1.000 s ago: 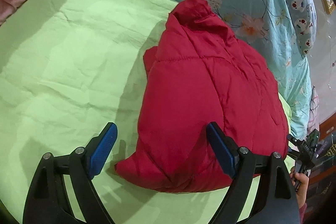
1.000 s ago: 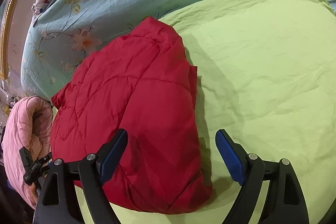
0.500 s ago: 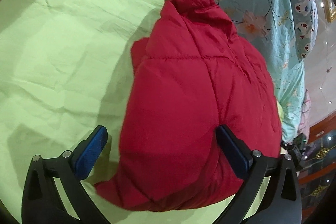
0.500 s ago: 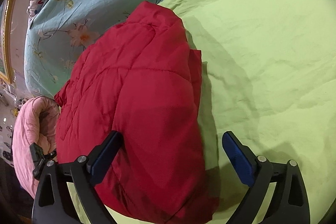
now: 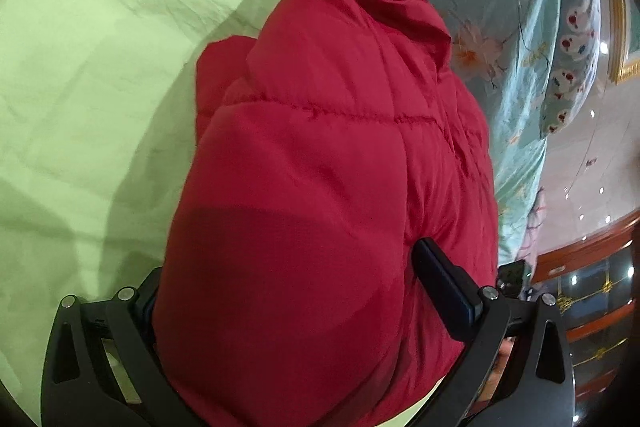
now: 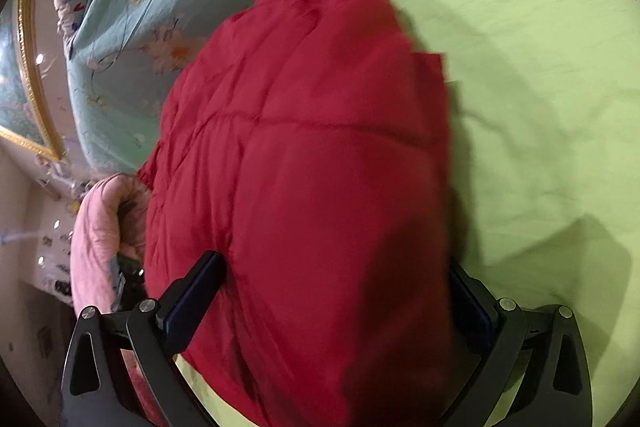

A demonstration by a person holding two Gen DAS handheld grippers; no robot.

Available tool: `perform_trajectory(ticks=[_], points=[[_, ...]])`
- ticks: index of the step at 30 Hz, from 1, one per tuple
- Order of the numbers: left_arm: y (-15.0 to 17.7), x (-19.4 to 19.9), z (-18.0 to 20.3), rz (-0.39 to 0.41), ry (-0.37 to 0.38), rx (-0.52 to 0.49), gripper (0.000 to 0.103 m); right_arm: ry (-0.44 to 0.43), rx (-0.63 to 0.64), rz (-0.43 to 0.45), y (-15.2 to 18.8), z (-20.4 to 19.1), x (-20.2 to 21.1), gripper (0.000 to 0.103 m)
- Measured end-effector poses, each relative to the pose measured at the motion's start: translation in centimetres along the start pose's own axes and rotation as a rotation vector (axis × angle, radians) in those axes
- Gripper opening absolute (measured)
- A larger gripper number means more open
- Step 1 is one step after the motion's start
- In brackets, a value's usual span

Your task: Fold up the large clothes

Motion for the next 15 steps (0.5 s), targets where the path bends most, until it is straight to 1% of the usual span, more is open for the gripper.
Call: perform_trajectory(ticks=[2,6,7,8,9,11,12,13,14,15], points=[[-0.1,-0.2,0.3,0.004,-0.001,0.003,0.103,-0.006,0.009,-0.020,0.1,-0.5,-0.7,0.103],[-0.2,-0.6,1.4,0.008,-0.018,-0.058,0.103,0.002,0.017,-0.014,0.1,-1.0,-1.5,0.103],[-0.4,-0.6,1.6,0.013,-0.018,-0.065,0.100,0.004,0.023,-0.010,0.2,-1.1,-1.6,0.102],[-0.4,-0.5,1.7,0.020,-0.014,-0.074,0.094,0.006,0.024,-0.006,0.3,-1.3,-1.7,0.102],[-0.3,-0.3,1.8,0.030,-0.012,-0.084,0.090,0.006,0.029,-0.002,0.4,-1.3,-1.7,0.099],[-0.2,0.1,2.3,0.046,-0.019,-0.109,0.074,-0.002,0.031,0.003,0.7,-1.4,-1.3,0.089],[-0.1,0.5,2.7,0.052,-0.025,-0.127,0.070,-0.012,0.028,0.004,0.8,-1.5,-1.2,0.081],[-0.1,0.8,3.1,0.059,-0.033,-0.141,0.063,-0.021,0.028,0.009,1.0,-1.7,-1.0,0.074],[-0.1,1.3,3.6,0.066,-0.038,-0.154,0.057,-0.028,0.029,0.015,1.0,-2.0,-0.9,0.071],[-0.1,1.7,4.0,0.075,-0.040,-0.166,0.055,-0.034,0.029,0.024,1.2,-2.2,-0.6,0.065]])
Point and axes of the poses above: each gripper's, at about its wrist camera, not at the fingertips, and x roughly against the way its jaws point, z to its right, y to its underside, the point moved 3 cm from there along -x, roughly the way its jaws point, and after that the axes turned 12 degrees about -x, right-handed, at the moved point
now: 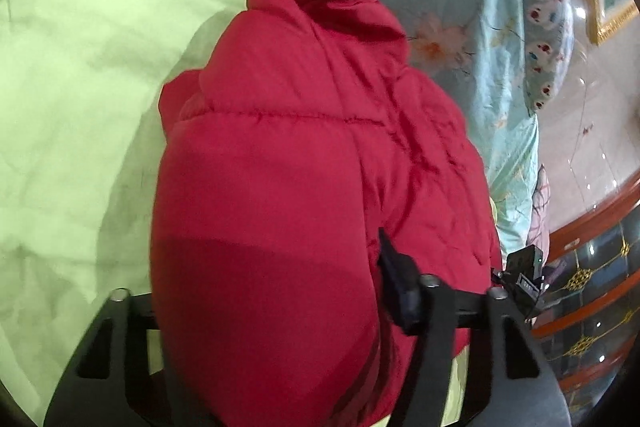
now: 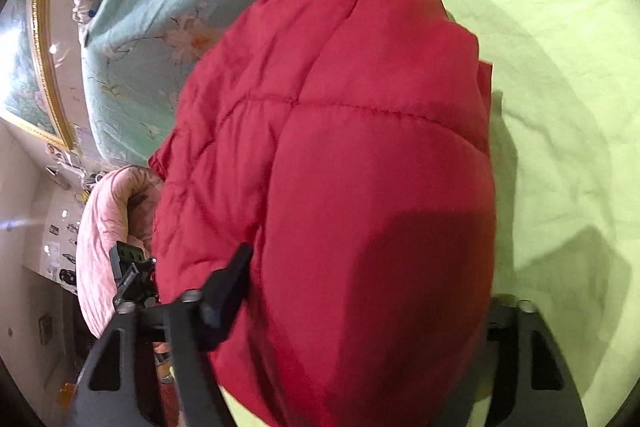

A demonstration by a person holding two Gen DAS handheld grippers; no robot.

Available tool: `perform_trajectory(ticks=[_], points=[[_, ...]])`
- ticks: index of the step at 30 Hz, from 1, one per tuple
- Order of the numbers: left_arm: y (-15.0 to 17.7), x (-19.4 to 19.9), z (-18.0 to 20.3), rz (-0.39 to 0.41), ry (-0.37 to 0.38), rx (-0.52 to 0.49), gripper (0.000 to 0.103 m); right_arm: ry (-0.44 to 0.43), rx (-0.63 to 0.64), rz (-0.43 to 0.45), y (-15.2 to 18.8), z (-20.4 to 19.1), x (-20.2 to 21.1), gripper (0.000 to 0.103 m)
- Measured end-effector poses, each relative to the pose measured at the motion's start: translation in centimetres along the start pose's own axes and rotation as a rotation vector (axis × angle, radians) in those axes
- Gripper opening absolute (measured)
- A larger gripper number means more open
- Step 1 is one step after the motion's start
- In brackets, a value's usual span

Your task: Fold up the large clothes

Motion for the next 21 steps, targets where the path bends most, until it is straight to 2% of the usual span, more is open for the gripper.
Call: perform_trajectory(ticks=[3,6,11,21], points=[[-0.1,1.4,1.2,0.027,-0.002,-0.026,0.048,-0.015,0.011,0.021,0.5,-0.9,1.0,0.053],[0.2,2.8,2.6,0.042,-0.003,-0.060,0.045,-0.025,0.020,0.026,1.4,-1.9,2.1,0.048],[2.3,6.2,4.2,0.057,0.010,-0.096,0.045,-0.030,0.043,0.017,3.3,-2.5,4.6,0.046],[8.9,11.7,5.0,0.051,0.025,-0.086,0.045,-0.062,0.070,-0.017,11.5,-3.1,8.4,0.046]])
Point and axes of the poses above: each gripper's, at about its wrist camera, not at the fingertips, and x roughly against the way its jaws point, z to its right, y to its underside, the point moved 3 cm from there along -x, roughly the way its jaws point, and after that the axes turned 12 degrees about -x, right-handed, at the moved point
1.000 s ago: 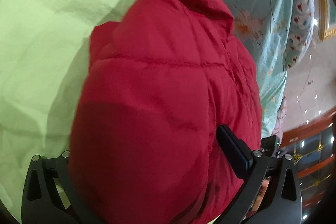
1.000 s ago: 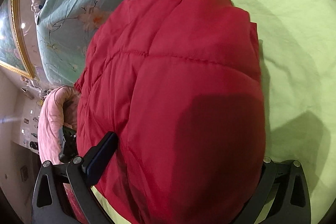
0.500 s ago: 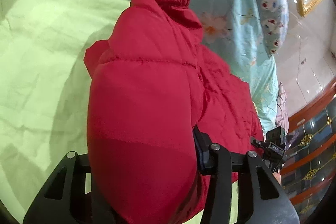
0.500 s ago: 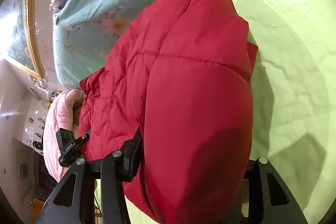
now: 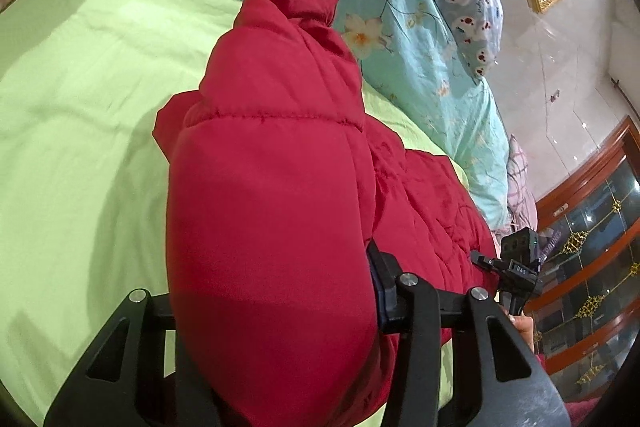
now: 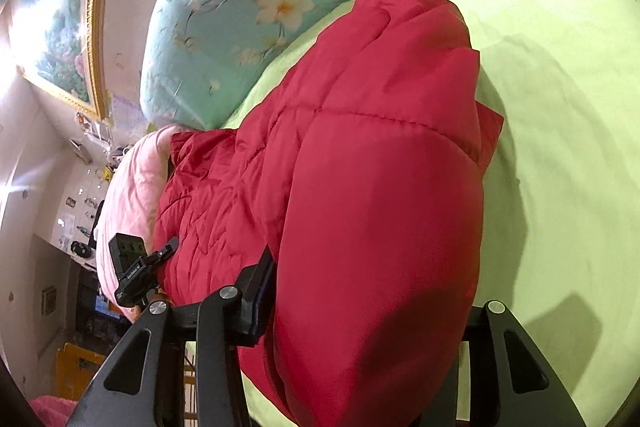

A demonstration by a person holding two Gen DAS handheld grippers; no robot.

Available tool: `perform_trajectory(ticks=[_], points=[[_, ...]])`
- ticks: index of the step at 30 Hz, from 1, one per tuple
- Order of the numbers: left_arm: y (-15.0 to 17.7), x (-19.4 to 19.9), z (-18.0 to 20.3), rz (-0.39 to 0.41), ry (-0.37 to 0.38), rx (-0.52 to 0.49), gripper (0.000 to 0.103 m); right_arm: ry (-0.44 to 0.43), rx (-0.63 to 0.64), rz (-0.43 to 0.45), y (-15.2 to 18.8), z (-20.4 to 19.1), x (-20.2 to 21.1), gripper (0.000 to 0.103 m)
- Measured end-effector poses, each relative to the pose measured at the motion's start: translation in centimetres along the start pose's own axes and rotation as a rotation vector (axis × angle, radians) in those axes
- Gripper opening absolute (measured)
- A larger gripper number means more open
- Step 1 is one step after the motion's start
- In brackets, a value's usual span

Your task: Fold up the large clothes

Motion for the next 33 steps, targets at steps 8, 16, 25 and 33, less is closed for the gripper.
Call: perform_trajectory(ticks=[8,16,25,33], points=[[4.4,2.0,-0.8,-0.033,0.002,0.036,0.047,0.001,-0.012,-0.005,5.1,-0.5,0.9,0.046],[6.0,0.8,-2.6,-0.048,-0.047,0.068,0.064,0.010,-0.075,0.022,6.3,1.4,-0.1,0.053],[6.4,0.5,-3.1,-0.057,-0.110,0.055,0.091,0.001,-0.087,0.052,7.4,2.6,0.2,0.057],[6.5,2.8,-2.4,-0.053,-0.233,0.033,0.094,0.038,-0.109,0.061,7.9,2.8,0.7,0.079]])
Point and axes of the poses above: each gripper's, at about its wrist camera, not at the fingertips, and x roughly against the way its jaws point, z to its right, y to its underside, the point moved 3 cm from there along -x, roughly the way its jaws point, and after that the axes turned 12 degrees about -x, right-handed, at the moved point
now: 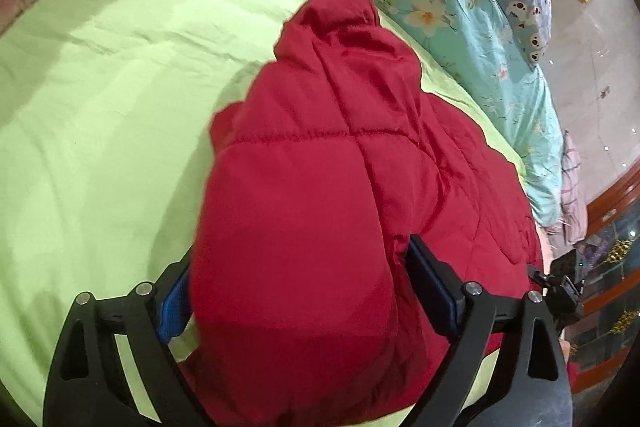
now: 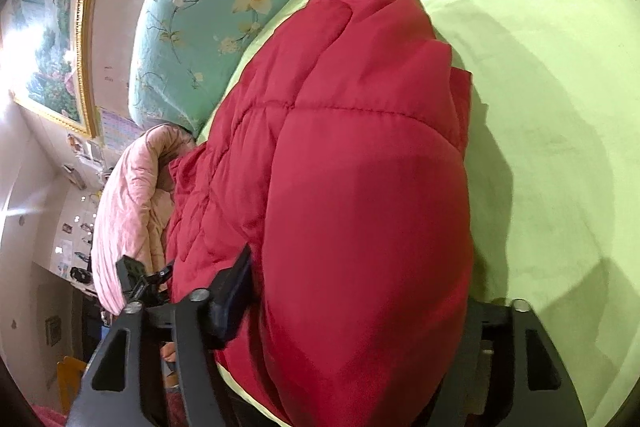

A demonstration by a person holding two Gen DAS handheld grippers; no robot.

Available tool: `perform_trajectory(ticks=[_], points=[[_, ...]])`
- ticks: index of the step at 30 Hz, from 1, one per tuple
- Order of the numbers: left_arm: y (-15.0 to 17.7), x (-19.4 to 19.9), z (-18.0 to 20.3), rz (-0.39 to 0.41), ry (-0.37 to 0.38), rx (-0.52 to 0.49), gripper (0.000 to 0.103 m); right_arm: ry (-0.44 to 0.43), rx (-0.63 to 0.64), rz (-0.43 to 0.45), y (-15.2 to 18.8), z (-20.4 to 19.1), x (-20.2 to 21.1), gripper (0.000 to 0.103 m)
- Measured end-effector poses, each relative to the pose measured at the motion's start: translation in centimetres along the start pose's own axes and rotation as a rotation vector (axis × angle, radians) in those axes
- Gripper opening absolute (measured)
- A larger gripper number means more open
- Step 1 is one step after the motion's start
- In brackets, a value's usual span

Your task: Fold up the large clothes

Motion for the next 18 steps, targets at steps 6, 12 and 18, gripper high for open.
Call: perform_trajectory(ticks=[6,12,18], points=[[0.2,2.7,0.2,0.067,-0.144,-0.027,0.094,0.054,0.002,0.032,0.3,-0.2,1.2,0.085],[0.4,4.7,1.0,0.125,-0.140,-0.055,0.094,0.188,0.087,0.144,1.0,-2.0,3.6,0.085],[0.1,5.6,4.0,0.162,-0.125,-0.141,0.094,0.303,0.212,0.267,1.7,-5.3,5.5,0.085]])
Point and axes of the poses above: each gripper's, at about its wrist camera, not at the fingertips, and x roughly against the way its jaws point, z to its right, y to its underside, the point moved 3 cm from there along -x, roughly the way its jaws point, and after that the axes turned 12 degrees about -x, right-handed, at the moved point
